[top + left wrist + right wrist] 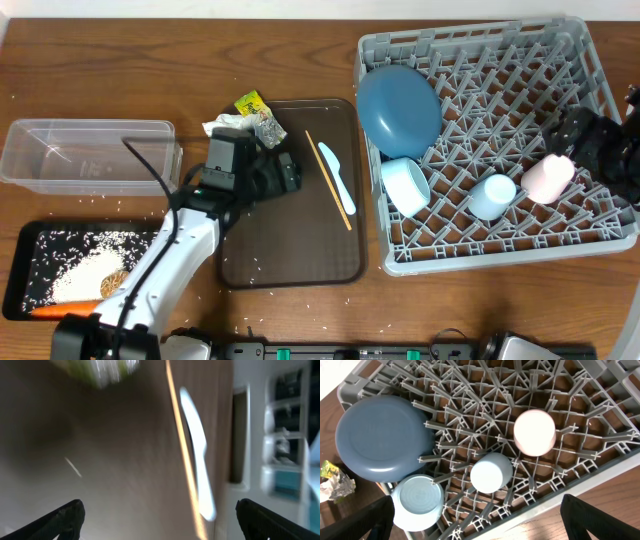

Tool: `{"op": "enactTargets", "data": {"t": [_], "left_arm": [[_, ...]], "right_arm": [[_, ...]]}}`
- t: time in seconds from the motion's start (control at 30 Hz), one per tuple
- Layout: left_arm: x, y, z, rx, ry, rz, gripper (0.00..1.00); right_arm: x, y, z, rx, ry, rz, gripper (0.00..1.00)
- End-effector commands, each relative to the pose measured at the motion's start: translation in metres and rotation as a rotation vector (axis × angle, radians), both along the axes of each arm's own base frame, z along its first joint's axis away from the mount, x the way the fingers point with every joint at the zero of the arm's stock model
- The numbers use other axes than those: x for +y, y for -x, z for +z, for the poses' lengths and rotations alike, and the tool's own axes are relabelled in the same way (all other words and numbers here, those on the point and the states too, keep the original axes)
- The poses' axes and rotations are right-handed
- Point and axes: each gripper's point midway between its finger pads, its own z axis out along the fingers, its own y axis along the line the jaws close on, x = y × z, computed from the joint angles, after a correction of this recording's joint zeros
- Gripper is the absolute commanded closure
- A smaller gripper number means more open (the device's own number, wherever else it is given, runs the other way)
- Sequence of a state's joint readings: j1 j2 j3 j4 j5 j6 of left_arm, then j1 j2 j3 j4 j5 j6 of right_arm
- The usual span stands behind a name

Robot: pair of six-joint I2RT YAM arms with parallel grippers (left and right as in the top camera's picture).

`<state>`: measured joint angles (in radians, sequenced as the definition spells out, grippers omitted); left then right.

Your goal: Sort waste into correct bins and load items into the dishwasher rack

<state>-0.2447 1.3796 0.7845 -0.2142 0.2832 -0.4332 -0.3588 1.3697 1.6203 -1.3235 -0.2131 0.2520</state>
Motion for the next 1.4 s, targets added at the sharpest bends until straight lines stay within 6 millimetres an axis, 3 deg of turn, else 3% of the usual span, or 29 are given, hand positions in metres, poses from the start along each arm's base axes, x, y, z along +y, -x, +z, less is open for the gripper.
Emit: {"op": "enactTargets", "data": {"t": [0.0, 0.1, 0.2, 0.37, 0.6, 0.73, 0.8, 0.87, 0.9, 1.2, 1.3, 1.33, 1.37], "left_arm": [[0.044, -0.027, 0.005, -0.181, -0.413, -0.095, 0.01], [0.042, -0.042, -0.007, -0.215, -0.471, -0.155, 0.07], [0.051, -0.057, -0.023, -0.217, -0.532, -0.118, 0.14], [0.046, -0.081, -0.037, -0.275, -0.528, -0.099, 0.22], [0.048, -0.082, -0.063, -0.231, -0.545, -0.103, 0.34], [0.039, -0.08, -0.064, -0.231, -0.498, -0.131, 0.46], [0.031, -0.079, -0.06, -0.241, -0.457, -0.155, 0.65], [0.029, -0.078, -0.051, -0.245, -0.426, -0.134, 0.92], [0.029, -0.077, -0.043, -0.253, -0.417, -0.123, 0.94], [0.038, -0.051, 0.068, -0.433, -0.388, -0.068, 0.94], [0.046, -0.045, 0.09, -0.476, -0.384, -0.039, 0.94], [0.047, -0.045, 0.089, -0.473, -0.383, -0.037, 0.76], [0.047, -0.045, 0.086, -0.46, -0.379, -0.033, 0.46]], "right_arm": [[0.0, 0.0, 0.002, -0.008, 0.002, 0.01, 0.01], [0.0, 0.0, 0.002, -0.008, 0.001, 0.01, 0.01], [0.0, 0.001, 0.001, -0.004, 0.0, 0.01, 0.01], [0.001, 0.003, 0.0, 0.006, -0.004, 0.01, 0.01], [0.001, 0.004, 0.0, 0.01, -0.005, 0.01, 0.01], [0.001, 0.004, 0.0, 0.01, -0.005, 0.009, 0.01], [0.001, 0.004, 0.0, 0.01, -0.005, 0.009, 0.01], [0.001, 0.004, 0.0, 0.012, -0.005, 0.009, 0.01], [0.001, 0.005, -0.001, 0.014, -0.006, 0.01, 0.01], [0.001, 0.004, 0.0, 0.01, -0.005, 0.009, 0.01], [0.001, 0.004, 0.0, 0.01, -0.005, 0.009, 0.01], [0.001, 0.004, 0.0, 0.01, -0.005, 0.009, 0.01], [0.001, 0.004, 0.0, 0.009, -0.004, 0.009, 0.01]]}}
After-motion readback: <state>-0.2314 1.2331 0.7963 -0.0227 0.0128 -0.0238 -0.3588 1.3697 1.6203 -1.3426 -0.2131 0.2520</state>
